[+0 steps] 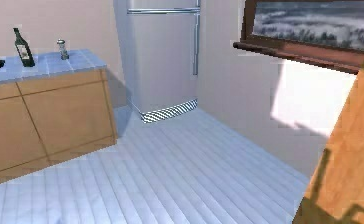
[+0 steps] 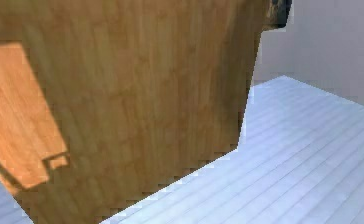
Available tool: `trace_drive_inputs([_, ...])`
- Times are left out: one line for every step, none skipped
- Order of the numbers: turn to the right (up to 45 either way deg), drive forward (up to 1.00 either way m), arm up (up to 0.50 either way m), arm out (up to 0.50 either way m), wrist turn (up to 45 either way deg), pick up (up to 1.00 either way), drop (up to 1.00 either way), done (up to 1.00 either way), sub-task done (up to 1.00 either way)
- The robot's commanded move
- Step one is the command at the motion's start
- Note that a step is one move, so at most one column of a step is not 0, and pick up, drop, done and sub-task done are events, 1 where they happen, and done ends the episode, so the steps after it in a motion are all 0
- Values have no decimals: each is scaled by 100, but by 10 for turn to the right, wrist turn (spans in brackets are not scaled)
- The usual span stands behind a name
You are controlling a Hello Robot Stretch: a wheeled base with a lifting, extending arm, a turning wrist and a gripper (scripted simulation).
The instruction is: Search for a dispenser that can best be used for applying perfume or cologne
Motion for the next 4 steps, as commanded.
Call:
trace_drive_inputs([-30,0,0,0,0,0,0,0,0])
trace_drive_inputs([0,50,0,0,0,0,0,0,0])
trace_drive_inputs([-270,0,0,0,0,0,0,0,0])
trace_drive_inputs([0,45,0,0,0,0,0,0,0])
